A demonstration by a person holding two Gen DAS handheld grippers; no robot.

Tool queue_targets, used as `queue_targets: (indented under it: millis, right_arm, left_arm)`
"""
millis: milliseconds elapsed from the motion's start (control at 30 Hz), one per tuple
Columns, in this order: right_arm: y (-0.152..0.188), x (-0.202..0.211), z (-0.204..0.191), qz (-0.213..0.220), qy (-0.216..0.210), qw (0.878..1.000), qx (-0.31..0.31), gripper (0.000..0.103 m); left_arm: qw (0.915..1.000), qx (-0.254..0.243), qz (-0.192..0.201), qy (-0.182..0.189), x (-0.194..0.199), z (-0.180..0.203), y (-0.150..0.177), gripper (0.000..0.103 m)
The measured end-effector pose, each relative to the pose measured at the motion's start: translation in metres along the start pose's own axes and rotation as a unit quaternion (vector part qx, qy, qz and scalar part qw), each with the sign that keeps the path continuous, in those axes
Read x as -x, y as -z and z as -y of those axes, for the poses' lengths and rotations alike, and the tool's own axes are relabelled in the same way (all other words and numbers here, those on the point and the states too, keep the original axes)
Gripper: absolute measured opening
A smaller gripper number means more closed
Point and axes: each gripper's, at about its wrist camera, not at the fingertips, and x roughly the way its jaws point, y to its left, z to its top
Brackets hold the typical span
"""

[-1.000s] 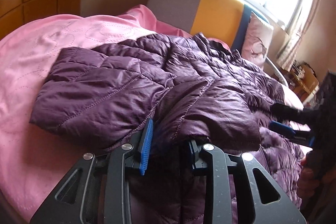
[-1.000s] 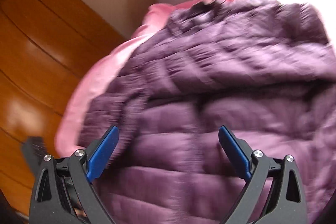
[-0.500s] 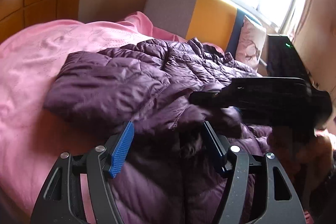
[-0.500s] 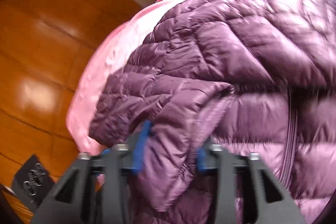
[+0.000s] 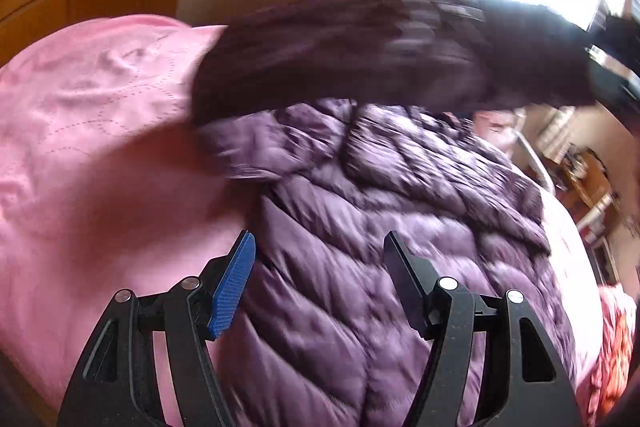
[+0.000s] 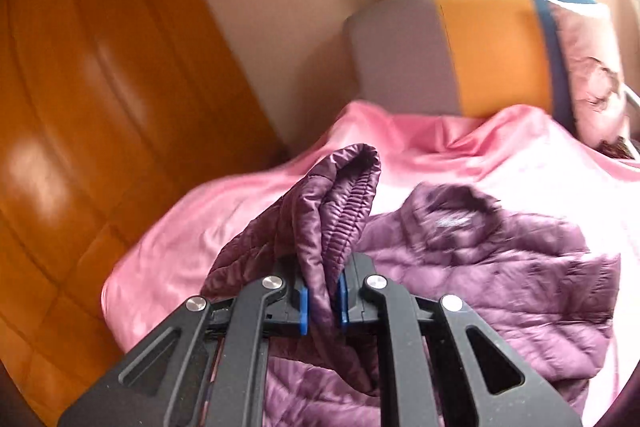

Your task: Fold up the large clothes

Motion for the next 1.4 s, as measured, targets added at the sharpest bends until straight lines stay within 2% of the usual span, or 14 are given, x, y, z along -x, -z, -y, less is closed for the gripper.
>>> queue_targets:
  millis: [100,267,400,567,667,800,933,1000,1167,1200,1300,1400]
  right_arm:
    - [-0.006,0.020,0.031,0.018,0.011,0.999,-0.035,0.010]
    - [-0.013,0.048,0.076,0.035,0.038,0.996,-0.077,0.010]
    - [-0.007,0.063,0.116,0.042,0.083,0.991,-0.097,0.010]
    - [0.019,0.055,0.175,0.009,0.161,0.978,-0.132,0.009]
    - [0.043,0.041,0.208,-0.021,0.173,0.969,-0.175,0.009]
    - [0.075,0.029,0.231,-0.058,0.214,0.957,-0.186,0.009]
    - [0.094,0.021,0.251,-0.068,0.214,0.953,-0.204,0.010]
    - [0.095,0.027,0.256,-0.061,0.203,0.956,-0.203,0.013]
    - [0.094,0.064,0.250,-0.040,0.214,0.959,-0.184,0.046]
    - [0.094,0.076,0.247,-0.029,0.217,0.959,-0.180,0.050]
    - [0.093,0.104,0.230,-0.002,0.220,0.962,-0.162,0.053]
    - [0.094,0.107,0.209,-0.001,0.207,0.968,-0.142,0.055]
  left_arm:
    - [0.9994,0.009,-0.014,-0.030,-0.019,-0.003,-0.016,0.066]
    - [0.9980,0.005,-0.026,-0.058,-0.053,-0.001,-0.041,0.066]
    - [0.9955,-0.002,-0.031,-0.090,-0.075,0.003,-0.051,0.066]
    - [0.9930,0.004,-0.055,-0.104,-0.097,-0.004,-0.052,0.066]
    - [0.9933,0.004,-0.059,-0.100,-0.101,-0.006,-0.049,0.066]
    - [0.9925,-0.004,-0.061,-0.105,-0.107,-0.005,-0.048,0.066]
    - [0.9909,-0.020,-0.067,-0.115,-0.115,-0.004,-0.048,0.066]
    - [0.9906,-0.023,-0.068,-0.117,-0.113,-0.003,-0.048,0.066]
    - [0.9925,-0.023,-0.059,-0.105,-0.084,-0.007,-0.042,0.066]
    - [0.9930,-0.029,-0.053,-0.102,-0.074,-0.008,-0.039,0.066]
    - [0.9940,-0.038,-0.021,-0.100,-0.047,-0.014,-0.036,0.069]
    - [0.9953,-0.040,0.011,-0.087,-0.028,-0.014,-0.042,0.069]
